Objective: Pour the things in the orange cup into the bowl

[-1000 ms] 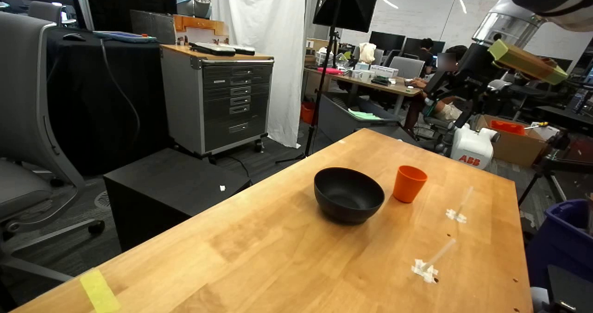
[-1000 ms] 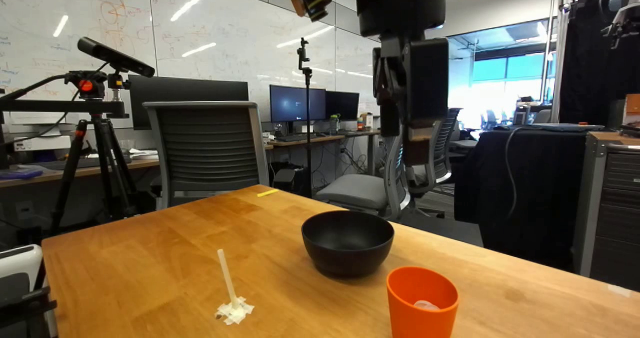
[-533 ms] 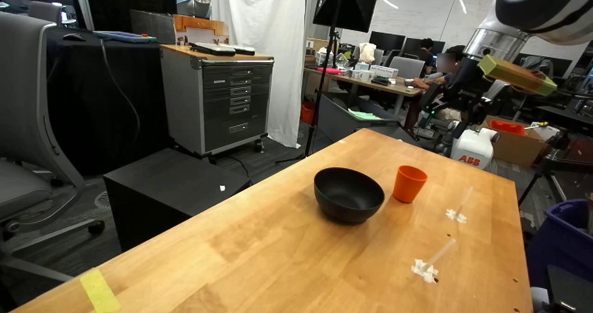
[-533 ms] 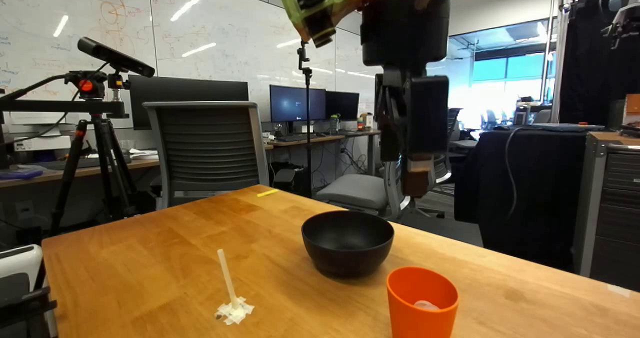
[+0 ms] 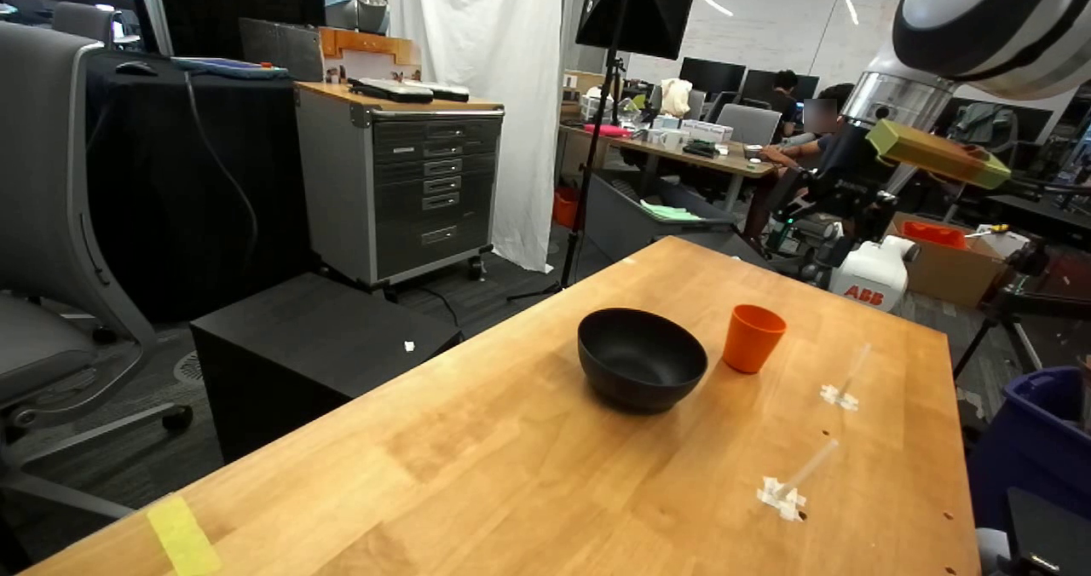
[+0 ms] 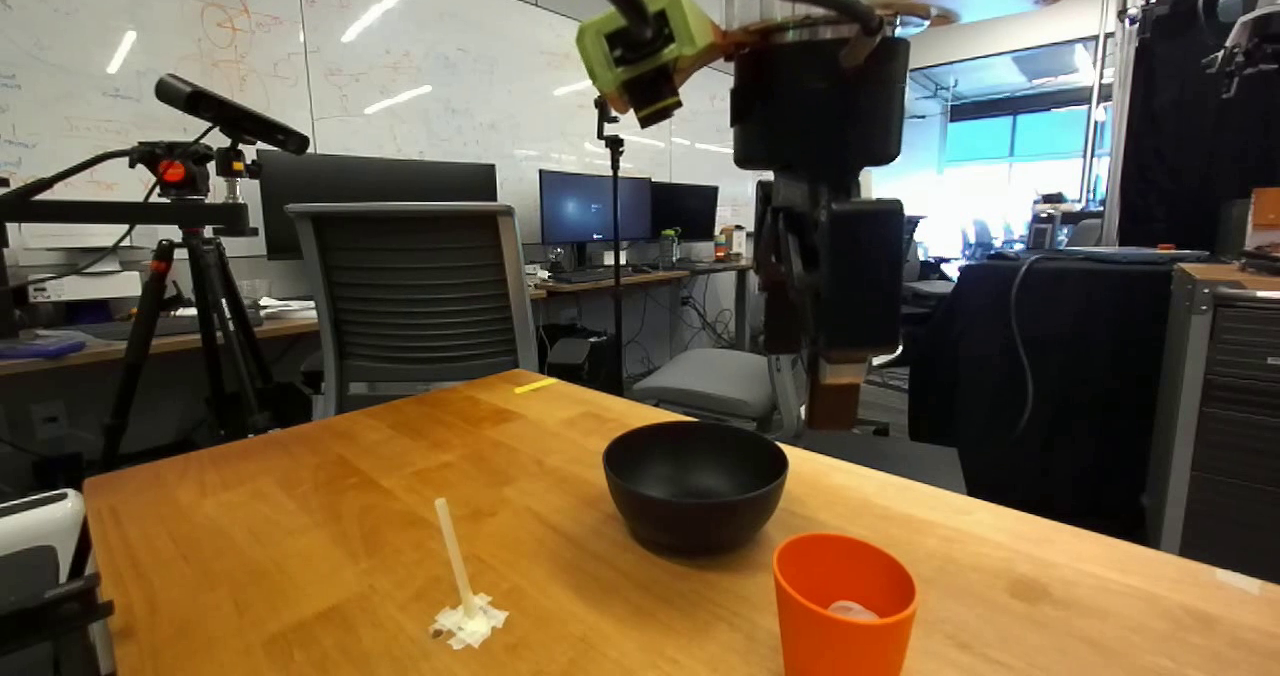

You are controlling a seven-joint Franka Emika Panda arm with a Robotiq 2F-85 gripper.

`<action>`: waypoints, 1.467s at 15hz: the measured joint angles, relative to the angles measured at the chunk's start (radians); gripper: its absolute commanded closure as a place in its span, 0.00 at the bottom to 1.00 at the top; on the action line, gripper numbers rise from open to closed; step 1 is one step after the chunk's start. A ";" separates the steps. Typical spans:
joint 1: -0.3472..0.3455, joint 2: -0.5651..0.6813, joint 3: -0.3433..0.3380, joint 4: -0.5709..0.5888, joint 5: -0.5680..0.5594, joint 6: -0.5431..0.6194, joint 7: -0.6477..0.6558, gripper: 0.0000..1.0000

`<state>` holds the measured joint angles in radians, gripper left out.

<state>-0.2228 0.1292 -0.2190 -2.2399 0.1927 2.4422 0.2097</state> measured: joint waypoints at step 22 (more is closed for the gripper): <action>-0.023 0.115 -0.036 0.023 -0.008 0.017 0.003 0.00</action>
<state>-0.2457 0.2445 -0.2554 -2.2164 0.1844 2.4595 0.2130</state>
